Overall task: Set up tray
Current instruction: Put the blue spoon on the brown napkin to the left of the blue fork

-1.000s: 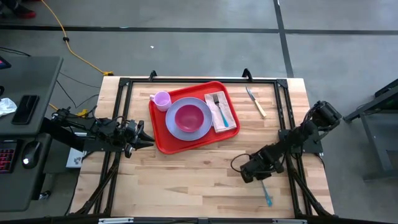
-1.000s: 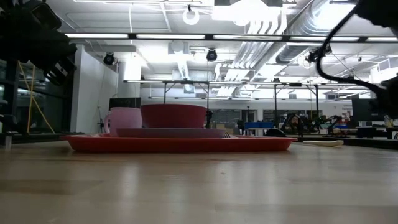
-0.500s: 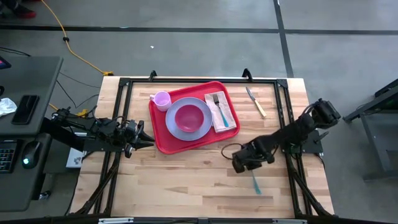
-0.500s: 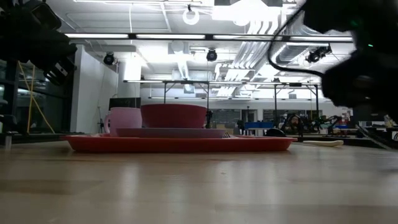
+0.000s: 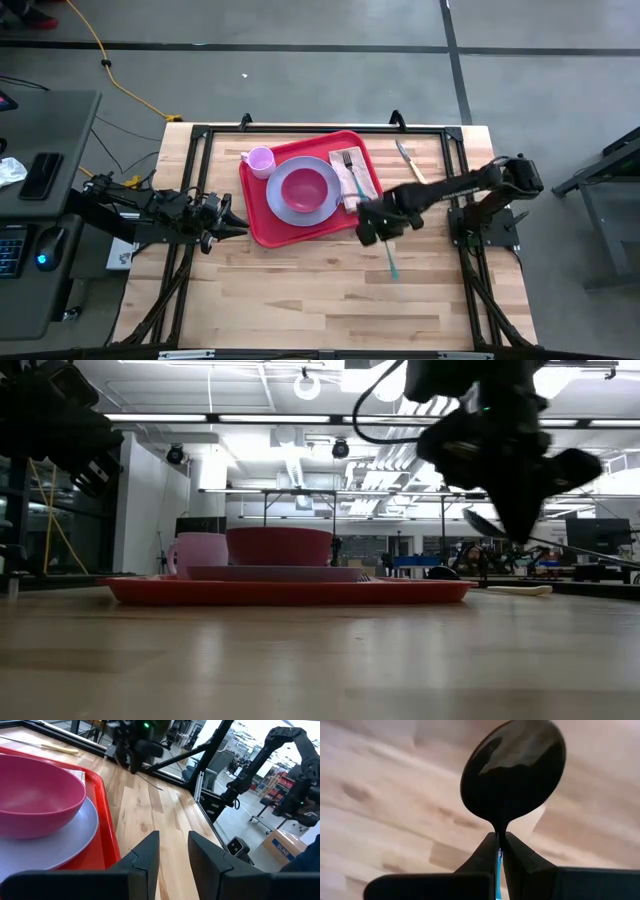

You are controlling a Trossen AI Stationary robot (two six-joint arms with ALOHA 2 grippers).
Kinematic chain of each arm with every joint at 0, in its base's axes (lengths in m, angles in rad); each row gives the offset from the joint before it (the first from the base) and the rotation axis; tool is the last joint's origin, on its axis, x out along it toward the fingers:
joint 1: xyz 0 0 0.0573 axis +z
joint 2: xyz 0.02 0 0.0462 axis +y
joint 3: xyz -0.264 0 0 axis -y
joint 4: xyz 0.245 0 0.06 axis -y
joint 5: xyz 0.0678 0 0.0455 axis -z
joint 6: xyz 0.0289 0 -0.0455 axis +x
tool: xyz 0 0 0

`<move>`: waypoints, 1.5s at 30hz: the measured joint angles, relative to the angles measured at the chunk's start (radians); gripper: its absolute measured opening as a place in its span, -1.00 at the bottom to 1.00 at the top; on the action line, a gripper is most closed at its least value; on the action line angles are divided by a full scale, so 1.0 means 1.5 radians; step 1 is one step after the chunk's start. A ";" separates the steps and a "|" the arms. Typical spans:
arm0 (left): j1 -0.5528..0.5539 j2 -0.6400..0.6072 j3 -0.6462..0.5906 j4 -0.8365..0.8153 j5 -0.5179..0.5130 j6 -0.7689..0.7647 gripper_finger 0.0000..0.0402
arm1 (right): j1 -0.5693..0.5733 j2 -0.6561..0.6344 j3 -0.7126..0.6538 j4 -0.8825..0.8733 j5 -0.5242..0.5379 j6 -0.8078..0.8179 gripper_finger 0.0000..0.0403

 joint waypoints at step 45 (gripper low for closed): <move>0.000 0.000 0.000 -0.001 0.000 -0.001 -0.33 | -0.406 0.347 0.456 -0.071 -0.059 -0.492 -1.00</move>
